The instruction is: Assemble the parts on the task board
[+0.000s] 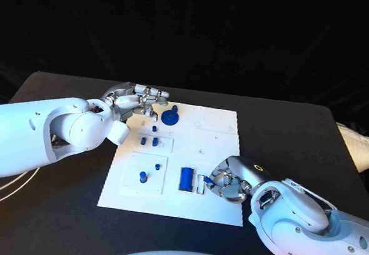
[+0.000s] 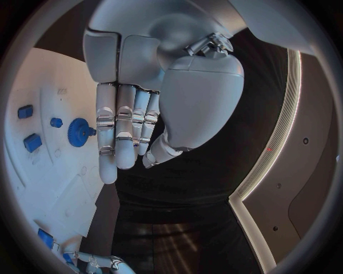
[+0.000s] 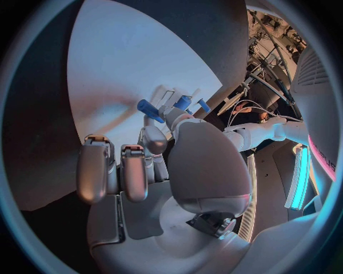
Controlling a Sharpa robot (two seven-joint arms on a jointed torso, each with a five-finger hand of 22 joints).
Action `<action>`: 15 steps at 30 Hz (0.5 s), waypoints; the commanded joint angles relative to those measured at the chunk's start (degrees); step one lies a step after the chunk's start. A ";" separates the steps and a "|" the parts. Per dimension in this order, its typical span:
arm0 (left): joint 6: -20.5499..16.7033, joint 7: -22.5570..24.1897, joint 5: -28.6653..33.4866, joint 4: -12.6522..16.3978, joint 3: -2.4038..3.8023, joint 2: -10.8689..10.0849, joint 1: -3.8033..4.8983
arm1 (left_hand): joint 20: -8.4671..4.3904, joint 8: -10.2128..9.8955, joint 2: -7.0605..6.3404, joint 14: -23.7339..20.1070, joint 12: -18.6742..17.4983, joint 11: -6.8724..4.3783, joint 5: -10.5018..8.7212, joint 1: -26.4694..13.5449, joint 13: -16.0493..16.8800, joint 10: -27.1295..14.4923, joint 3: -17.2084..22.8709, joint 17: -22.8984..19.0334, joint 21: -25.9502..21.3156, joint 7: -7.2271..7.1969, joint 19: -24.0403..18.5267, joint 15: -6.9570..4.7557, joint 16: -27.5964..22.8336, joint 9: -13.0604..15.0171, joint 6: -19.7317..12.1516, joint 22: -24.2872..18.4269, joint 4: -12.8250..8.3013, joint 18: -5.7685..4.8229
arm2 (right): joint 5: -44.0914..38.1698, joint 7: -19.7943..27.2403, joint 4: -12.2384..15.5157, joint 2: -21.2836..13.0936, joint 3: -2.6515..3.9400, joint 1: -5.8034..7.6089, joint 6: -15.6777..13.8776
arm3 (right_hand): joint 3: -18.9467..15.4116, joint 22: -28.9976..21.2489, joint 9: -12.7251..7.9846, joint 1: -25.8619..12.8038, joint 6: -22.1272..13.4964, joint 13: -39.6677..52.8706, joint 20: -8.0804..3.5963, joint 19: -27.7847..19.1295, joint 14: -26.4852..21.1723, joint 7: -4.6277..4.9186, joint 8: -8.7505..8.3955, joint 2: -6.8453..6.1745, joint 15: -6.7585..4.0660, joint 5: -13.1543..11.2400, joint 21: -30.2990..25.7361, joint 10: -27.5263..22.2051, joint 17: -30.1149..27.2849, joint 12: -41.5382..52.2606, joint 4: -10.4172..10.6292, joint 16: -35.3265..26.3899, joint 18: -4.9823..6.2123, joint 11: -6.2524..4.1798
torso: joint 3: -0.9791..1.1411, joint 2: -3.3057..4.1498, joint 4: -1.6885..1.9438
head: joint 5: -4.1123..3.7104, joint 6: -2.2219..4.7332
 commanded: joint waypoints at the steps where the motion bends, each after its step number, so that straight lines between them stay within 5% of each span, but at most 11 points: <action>1: 1.12 0.20 -0.29 0.09 0.03 0.13 0.01 | 0.26 0.33 0.20 -0.38 0.23 -0.06 0.39 0.17 0.07 -0.46 -0.10 -0.06 -0.25 0.08 0.07 0.10 0.02 0.04 -0.41 -0.07 -0.32 0.59 | 3.63 -0.72 -0.60 0.57 0.02 0.05 0.10 | -0.58 0.27 1.50 -1.45 0.76 0.50 -0.09 0.40 4.74 -0.14 0.53 0.10 -0.25 0.31 0.39 0.66 10.33 0.84 0.47 0.26 -0.07 -0.05 | -0.06 -0.03 0.06 | -0.03 0.04; 15: 1.64 -0.16 -0.61 0.05 0.03 0.23 0.01 | 0.25 0.39 0.22 -0.41 0.36 -0.04 0.39 0.28 0.07 -0.53 -0.06 -0.10 -0.24 0.11 0.07 0.09 0.04 0.04 -0.44 -0.05 -0.45 0.59 | 3.46 -1.50 -2.65 2.85 0.01 0.10 0.42 | -2.39 1.18 2.01 -3.89 2.11 2.89 -0.47 0.75 4.88 -0.79 1.22 0.86 -0.68 0.53 0.96 2.17 10.93 4.48 1.13 0.74 -0.24 -0.58 | -0.02 0.01 0.11 | -0.06 0.04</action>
